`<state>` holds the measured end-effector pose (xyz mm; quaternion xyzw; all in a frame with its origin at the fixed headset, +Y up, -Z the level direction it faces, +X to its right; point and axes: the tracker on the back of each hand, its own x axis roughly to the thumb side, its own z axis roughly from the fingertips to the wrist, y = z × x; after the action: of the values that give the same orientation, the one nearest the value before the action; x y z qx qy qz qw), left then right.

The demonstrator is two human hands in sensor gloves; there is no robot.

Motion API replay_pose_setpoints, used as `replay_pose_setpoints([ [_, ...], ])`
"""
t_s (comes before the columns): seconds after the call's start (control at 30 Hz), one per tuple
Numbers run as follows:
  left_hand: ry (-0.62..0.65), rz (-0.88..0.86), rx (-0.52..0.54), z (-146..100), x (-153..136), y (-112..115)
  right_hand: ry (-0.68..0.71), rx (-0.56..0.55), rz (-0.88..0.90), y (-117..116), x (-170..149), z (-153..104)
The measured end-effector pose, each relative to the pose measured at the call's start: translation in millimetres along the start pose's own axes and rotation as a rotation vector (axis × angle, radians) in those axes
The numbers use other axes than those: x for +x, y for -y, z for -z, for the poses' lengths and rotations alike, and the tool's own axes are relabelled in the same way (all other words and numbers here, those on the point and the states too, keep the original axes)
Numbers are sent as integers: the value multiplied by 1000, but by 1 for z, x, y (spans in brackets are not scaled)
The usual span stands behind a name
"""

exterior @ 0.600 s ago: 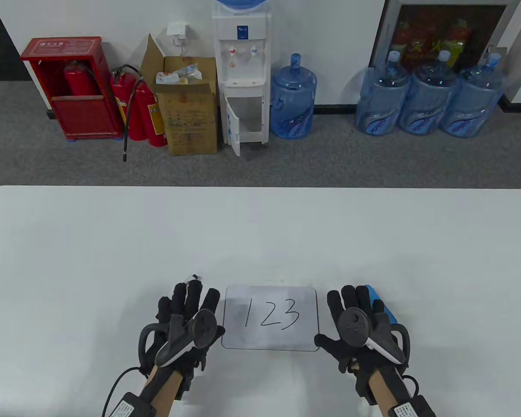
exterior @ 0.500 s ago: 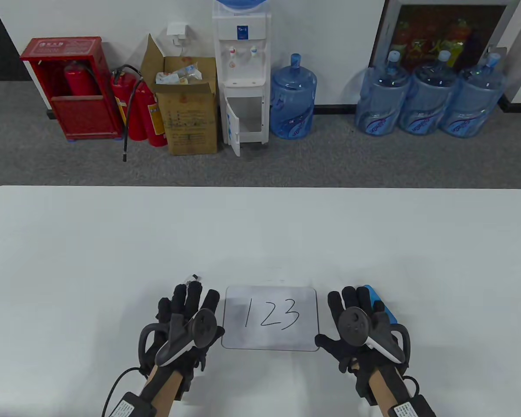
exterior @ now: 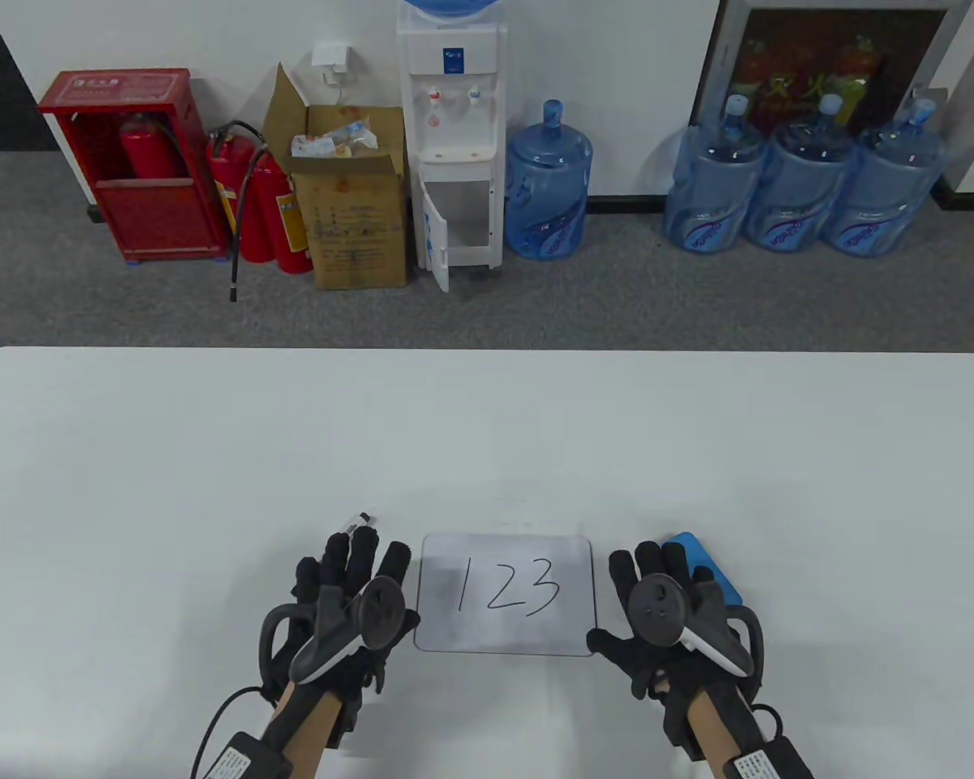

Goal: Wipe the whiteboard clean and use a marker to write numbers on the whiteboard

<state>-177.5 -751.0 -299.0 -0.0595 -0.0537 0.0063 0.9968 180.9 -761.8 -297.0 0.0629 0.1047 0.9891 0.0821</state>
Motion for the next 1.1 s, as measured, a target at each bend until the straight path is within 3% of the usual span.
replay_pose_setpoints([
  [0.23, 7, 0, -10, 0, 1, 1, 27, -12, 42, 5, 5, 7],
  [0.43, 11, -6, -13, 0, 1, 1, -156, -43, 209, 31, -26, 24],
  [0.6, 14, -10, -17, 0, 1, 1, -325, -31, 130, 44, -68, 38],
  [0.8, 18, -12, -18, 0, 2, 2, -369, 24, 65, 35, -77, 41],
  [0.93, 22, -8, -23, 0, 3, 2, -381, 25, -51, 24, -73, 44],
  [1.1, 34, -24, -31, 1, 7, 4, -363, -5, -55, 20, -71, 45],
])
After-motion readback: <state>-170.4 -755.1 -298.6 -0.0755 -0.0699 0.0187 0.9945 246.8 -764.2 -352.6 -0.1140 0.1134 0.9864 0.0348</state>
